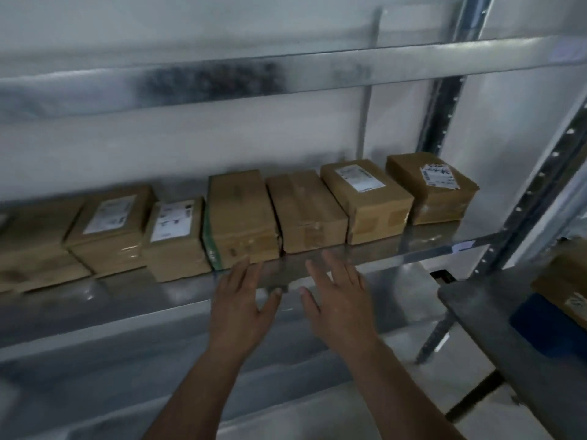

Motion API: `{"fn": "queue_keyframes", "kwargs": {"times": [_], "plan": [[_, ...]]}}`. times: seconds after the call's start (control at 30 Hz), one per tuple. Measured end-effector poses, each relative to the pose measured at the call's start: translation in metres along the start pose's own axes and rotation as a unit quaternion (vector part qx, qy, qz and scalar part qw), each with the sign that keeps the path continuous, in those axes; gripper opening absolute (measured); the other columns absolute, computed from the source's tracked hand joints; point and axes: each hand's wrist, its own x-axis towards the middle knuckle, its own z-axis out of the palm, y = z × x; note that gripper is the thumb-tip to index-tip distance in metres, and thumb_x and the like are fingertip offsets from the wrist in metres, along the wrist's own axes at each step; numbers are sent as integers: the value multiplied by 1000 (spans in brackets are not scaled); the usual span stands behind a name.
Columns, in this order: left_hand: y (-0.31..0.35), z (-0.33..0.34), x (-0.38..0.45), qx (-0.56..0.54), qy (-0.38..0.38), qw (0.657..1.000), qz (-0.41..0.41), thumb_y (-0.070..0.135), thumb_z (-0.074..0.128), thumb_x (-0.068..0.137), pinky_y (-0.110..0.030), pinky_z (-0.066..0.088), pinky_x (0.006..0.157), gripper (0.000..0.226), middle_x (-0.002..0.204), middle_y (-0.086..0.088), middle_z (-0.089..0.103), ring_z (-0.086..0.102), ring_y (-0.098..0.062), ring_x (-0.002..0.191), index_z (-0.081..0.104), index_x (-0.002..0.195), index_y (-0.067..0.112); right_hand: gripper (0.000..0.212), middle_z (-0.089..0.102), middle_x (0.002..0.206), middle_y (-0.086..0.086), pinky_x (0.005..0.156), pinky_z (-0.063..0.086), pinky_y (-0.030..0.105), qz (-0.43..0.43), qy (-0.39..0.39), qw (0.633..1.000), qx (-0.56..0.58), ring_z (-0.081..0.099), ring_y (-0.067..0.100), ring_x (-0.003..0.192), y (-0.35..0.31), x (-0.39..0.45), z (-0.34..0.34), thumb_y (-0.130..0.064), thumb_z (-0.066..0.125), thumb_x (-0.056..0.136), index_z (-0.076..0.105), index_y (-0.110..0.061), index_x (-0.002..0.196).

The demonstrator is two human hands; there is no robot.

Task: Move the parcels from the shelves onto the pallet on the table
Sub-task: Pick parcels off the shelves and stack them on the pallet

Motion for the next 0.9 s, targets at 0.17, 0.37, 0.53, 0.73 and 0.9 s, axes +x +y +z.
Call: {"fn": "queue_keyframes", "kwargs": {"times": [0.17, 0.37, 0.53, 0.73, 0.9], "plan": [[-82, -54, -39, 22, 41, 998, -38, 54, 40, 84, -53, 41, 98, 62, 135, -15, 51, 50, -34, 121, 55, 127, 12, 52, 62, 124, 8, 84, 51, 40, -53, -27, 998, -7, 63, 27, 102, -97, -13, 16, -50, 37, 84, 70, -22, 112], [-159, -110, -81, 49, 85, 991, -86, 57, 37, 84, -52, 37, 103, 68, 139, -15, 48, 47, -34, 126, 53, 131, 11, 51, 62, 123, 7, 83, 51, 41, -109, -45, 993, 15, 62, 25, 104, -200, -31, 33, -50, 38, 84, 67, -21, 114], [-216, -153, -118, 62, 121, 982, -134, 57, 38, 83, -56, 39, 100, 68, 138, -16, 49, 48, -34, 126, 54, 130, 10, 58, 50, 139, 3, 97, 42, 41, -158, -81, 983, 36, 51, 24, 122, -277, -47, 52, -55, 31, 87, 57, -26, 129], [-265, -185, -155, 71, 157, 965, -200, 61, 33, 82, -51, 27, 107, 74, 143, -14, 44, 41, -31, 132, 50, 133, 11, 59, 55, 134, 4, 94, 44, 42, -210, -118, 969, 62, 55, 26, 116, -346, -62, 74, -55, 29, 85, 59, -23, 126], [-303, -191, -177, 70, 166, 952, -246, 61, 33, 83, -57, 33, 105, 74, 143, -14, 43, 40, -31, 132, 48, 135, 11, 66, 47, 141, 3, 103, 36, 40, -269, -151, 947, 92, 45, 22, 127, -386, -65, 96, -57, 23, 86, 52, -22, 134]]}}
